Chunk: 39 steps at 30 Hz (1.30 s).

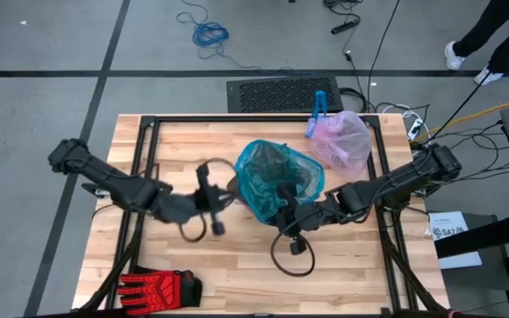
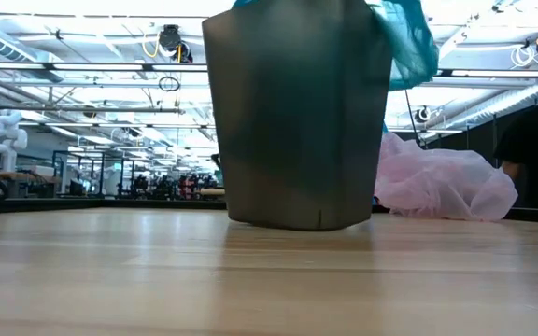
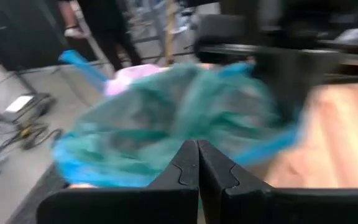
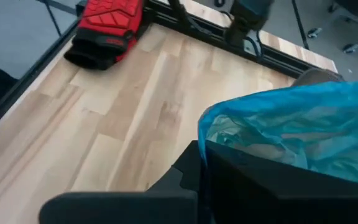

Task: Place trash/remove bag and relplace
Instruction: Insert a new trash bag into the trash bin

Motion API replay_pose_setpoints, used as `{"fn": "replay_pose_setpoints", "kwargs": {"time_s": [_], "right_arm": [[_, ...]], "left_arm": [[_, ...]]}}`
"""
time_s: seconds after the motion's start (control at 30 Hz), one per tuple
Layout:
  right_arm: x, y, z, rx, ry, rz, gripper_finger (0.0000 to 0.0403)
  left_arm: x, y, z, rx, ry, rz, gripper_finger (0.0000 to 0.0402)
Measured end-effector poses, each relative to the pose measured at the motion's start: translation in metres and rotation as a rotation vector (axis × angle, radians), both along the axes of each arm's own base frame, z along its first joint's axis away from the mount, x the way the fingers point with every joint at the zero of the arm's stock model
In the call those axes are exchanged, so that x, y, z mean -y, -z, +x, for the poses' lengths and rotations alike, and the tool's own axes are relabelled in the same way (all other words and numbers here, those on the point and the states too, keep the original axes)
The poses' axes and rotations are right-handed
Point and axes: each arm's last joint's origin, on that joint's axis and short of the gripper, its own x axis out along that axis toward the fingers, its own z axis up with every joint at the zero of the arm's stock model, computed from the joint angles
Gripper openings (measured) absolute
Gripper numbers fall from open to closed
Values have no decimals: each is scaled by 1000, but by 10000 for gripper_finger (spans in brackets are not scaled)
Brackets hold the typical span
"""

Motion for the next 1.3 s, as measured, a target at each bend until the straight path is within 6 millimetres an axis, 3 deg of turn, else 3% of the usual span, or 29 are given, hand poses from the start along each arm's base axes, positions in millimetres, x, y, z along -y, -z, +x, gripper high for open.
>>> {"fn": "replay_pose_setpoints", "kwargs": {"time_s": [0.43,1.3], "right_arm": [[4,-4,3,-10,-64,-20,0],[1,-6,10,25,-255,51,0]], "left_arm": [[-53,-6,27,51,58,-40,0],[-76,-6,33,10,185,-109,0]]}}
